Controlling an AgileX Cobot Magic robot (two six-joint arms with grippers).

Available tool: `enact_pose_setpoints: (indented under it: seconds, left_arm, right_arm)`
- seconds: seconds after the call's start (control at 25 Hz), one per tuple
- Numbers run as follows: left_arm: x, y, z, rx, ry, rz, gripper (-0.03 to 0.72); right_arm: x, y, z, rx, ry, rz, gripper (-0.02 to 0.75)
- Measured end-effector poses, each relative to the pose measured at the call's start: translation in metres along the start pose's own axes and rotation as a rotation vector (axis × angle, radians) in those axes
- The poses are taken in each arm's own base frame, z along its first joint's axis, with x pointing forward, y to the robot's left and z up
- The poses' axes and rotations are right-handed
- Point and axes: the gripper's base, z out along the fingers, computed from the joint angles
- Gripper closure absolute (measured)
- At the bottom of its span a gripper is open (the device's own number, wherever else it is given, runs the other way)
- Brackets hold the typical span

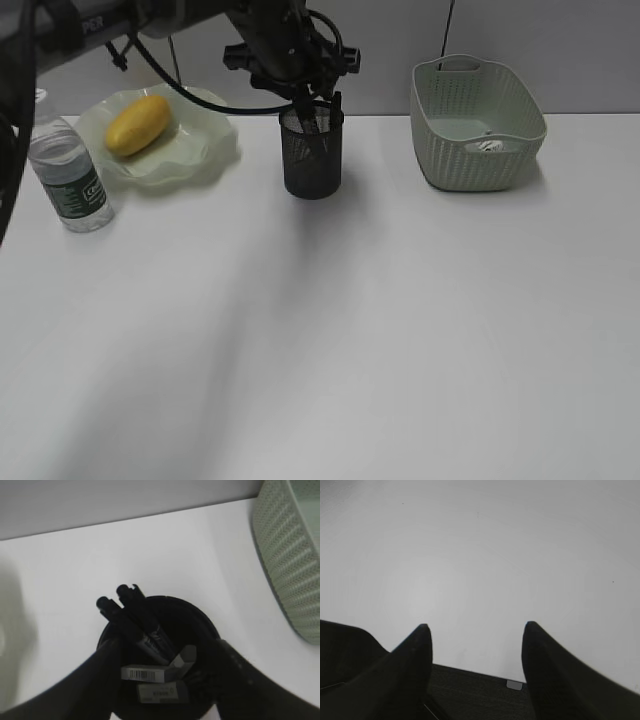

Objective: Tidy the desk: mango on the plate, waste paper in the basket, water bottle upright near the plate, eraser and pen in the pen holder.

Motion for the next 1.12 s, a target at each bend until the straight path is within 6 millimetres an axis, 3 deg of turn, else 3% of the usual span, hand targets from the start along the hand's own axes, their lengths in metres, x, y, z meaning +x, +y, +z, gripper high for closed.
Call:
enact_pose_setpoints:
  seconds: [0.36, 0.68, 0.92, 1.12]
  left_arm:
    - [-0.020, 0.007, -0.109, -0.043, 0.096, 0.158, 0.241]
    - [-0.027, 0.015, -0.194, -0.022, 0.011, 0.205, 0.298]
    - [0.010, 0.033, -0.230, -0.052, 0.089, 0.233, 0.305]
    - [0.070, 0.057, -0.267, -0.065, 0.156, 0.248, 0.306]
  right_arm:
    - [0.000, 0.000, 0.000, 0.000, 0.000, 0.001, 0.279]
    - [0.000, 0.000, 0.000, 0.001, -0.001, 0.000, 0.279]
    - [0.000, 0.000, 0.000, 0.001, -0.001, 0.000, 0.279]
    - [0.000, 0.000, 0.000, 0.001, -0.001, 0.000, 0.279]
